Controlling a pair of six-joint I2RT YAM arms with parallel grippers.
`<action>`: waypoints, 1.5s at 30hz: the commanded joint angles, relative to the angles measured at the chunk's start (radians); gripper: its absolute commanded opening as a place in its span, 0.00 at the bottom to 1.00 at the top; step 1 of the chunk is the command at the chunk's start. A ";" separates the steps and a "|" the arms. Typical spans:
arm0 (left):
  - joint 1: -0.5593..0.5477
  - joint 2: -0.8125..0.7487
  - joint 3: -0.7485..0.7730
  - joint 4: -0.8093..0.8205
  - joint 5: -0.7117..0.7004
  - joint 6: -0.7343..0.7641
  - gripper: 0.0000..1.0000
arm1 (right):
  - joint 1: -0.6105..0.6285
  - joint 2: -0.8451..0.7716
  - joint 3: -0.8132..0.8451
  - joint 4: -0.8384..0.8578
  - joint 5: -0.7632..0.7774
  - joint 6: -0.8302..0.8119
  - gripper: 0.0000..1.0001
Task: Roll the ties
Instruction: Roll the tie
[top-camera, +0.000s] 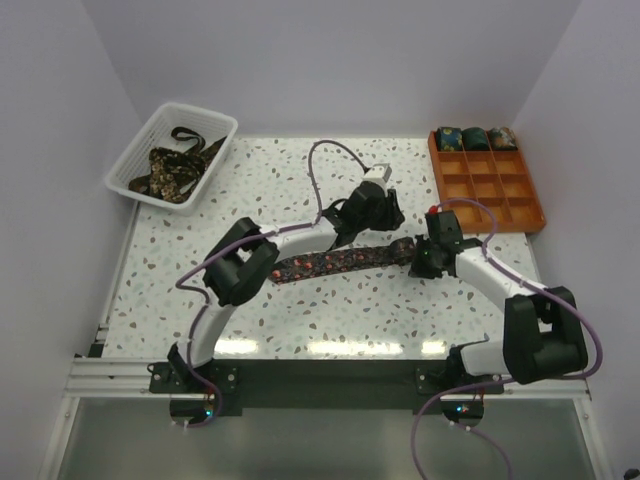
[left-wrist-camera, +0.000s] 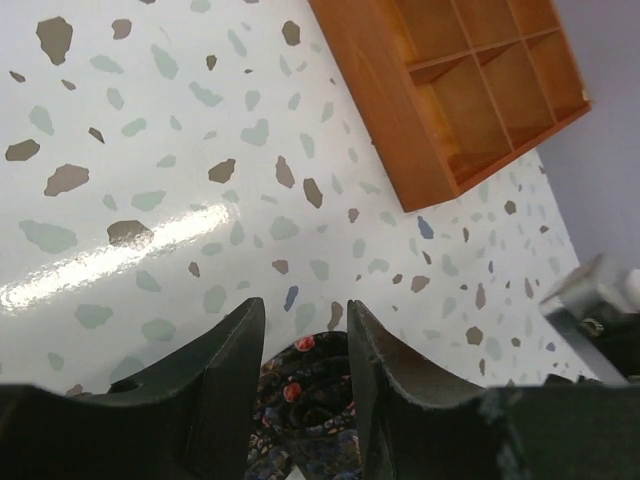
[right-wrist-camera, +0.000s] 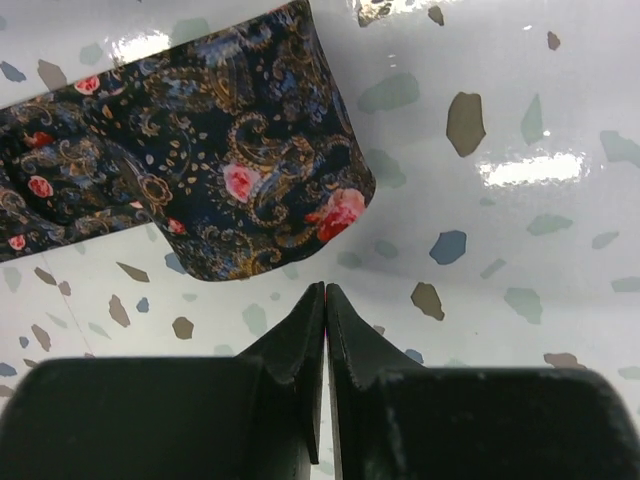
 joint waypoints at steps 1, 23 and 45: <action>-0.001 0.045 0.068 -0.014 0.010 0.053 0.43 | 0.004 0.010 -0.023 0.101 -0.030 0.024 0.06; -0.007 0.148 0.083 -0.006 0.159 0.013 0.41 | 0.006 0.071 -0.025 0.256 -0.010 0.072 0.00; 0.091 -0.187 -0.133 0.008 0.073 -0.042 0.57 | -0.103 -0.059 0.118 -0.034 -0.098 -0.052 0.32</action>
